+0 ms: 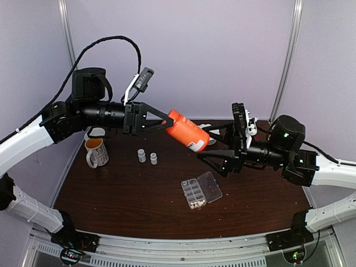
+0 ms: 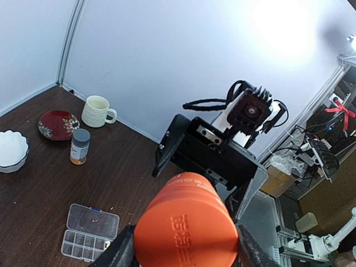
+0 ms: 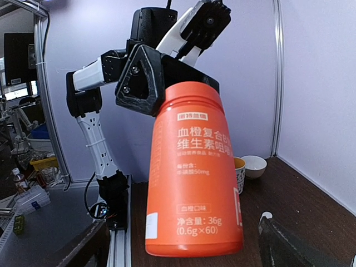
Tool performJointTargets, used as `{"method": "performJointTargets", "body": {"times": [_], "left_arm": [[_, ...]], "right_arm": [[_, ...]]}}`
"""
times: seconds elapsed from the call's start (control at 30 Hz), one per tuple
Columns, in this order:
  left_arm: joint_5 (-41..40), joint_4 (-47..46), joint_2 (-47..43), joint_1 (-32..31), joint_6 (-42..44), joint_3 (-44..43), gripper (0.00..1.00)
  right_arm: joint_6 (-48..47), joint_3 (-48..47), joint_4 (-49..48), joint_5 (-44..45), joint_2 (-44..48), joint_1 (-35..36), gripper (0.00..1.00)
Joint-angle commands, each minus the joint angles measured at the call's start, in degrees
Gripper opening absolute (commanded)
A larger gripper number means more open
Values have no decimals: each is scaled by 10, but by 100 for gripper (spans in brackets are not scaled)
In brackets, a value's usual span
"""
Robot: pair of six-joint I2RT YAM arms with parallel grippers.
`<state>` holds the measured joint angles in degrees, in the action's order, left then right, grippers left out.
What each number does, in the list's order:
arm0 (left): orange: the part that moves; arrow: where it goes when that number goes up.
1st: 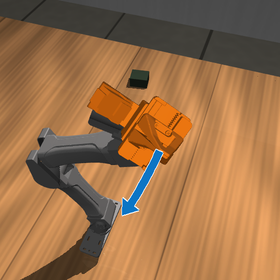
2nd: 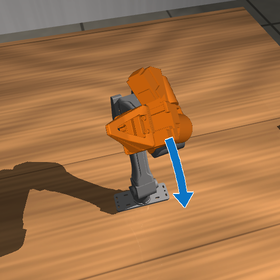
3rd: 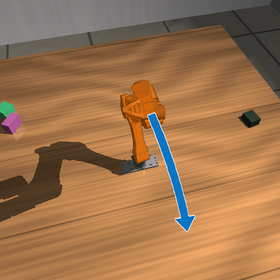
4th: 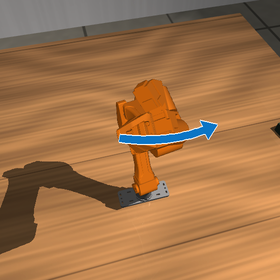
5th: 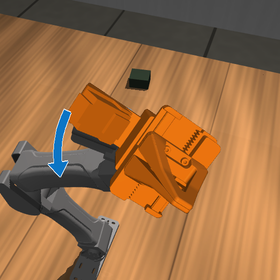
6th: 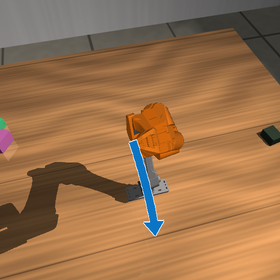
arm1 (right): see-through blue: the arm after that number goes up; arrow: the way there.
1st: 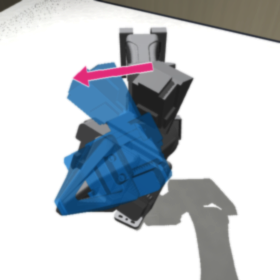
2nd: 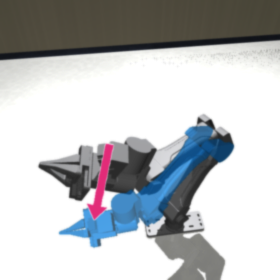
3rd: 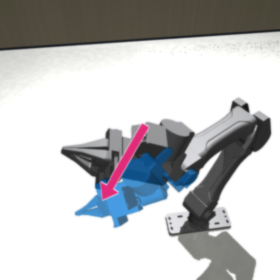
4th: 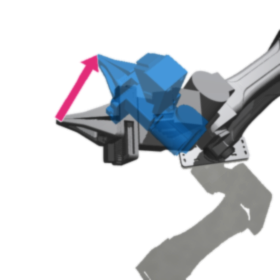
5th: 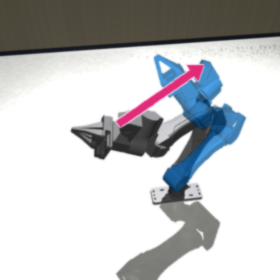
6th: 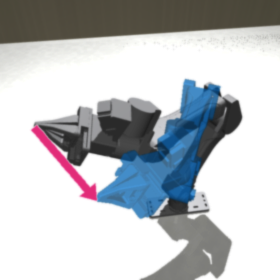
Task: Sort the pills into containers
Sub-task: Unscrew the lid of the pill bottle from the pill bottle.
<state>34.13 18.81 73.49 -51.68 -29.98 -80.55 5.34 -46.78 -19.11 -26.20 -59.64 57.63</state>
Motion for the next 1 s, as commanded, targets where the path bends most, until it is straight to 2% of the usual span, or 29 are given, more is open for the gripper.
{"method": "performJointTargets", "body": {"times": [0.0, 0.17, 0.2, 0.27, 0.37, 0.43, 0.53, 0.57, 0.6, 0.67, 0.87, 0.97], "left_arm": [[19, -59, -17, 3, -24, 9, 32], [15, -73, -25, 3, -40, 23, 31], [15, -77, -28, 3, -43, 26, 31], [15, -84, -31, 3, -48, 31, 29], [14, -87, -33, 3, -53, 33, 29], [12, -88, -36, 3, -56, 35, 28], [8, -89, -41, 3, -61, 37, 28], [8, -90, -43, 3, -63, 38, 27], [7, -91, -46, 3, -65, 40, 26], [2, -97, -53, 3, -72, 49, 26], [-13, -113, -70, 3, -90, 80, 26], [-11, -115, -69, 3, -93, 82, 25]], "right_arm": [[-32, -24, -4, 43, -6, 18, 92], [-33, -15, -40, 49, -8, 23, 71], [-34, -16, -40, 51, -9, 23, 69], [-40, -20, -37, 48, -14, 23, 69], [-45, -29, -18, 45, -20, 24, 85], [-46, -32, -4, 47, -24, 24, 90], [-63, -30, -1, 47, -25, 25, 84], [-63, -30, -3, 47, -25, 25, 79], [-64, -31, -4, 45, -25, 25, 69], [-66, -34, -6, 42, -24, 25, 61], [-78, -44, -11, 34, -28, 25, 61], [-79, -50, -11, 31, -33, 25, 73]]}}
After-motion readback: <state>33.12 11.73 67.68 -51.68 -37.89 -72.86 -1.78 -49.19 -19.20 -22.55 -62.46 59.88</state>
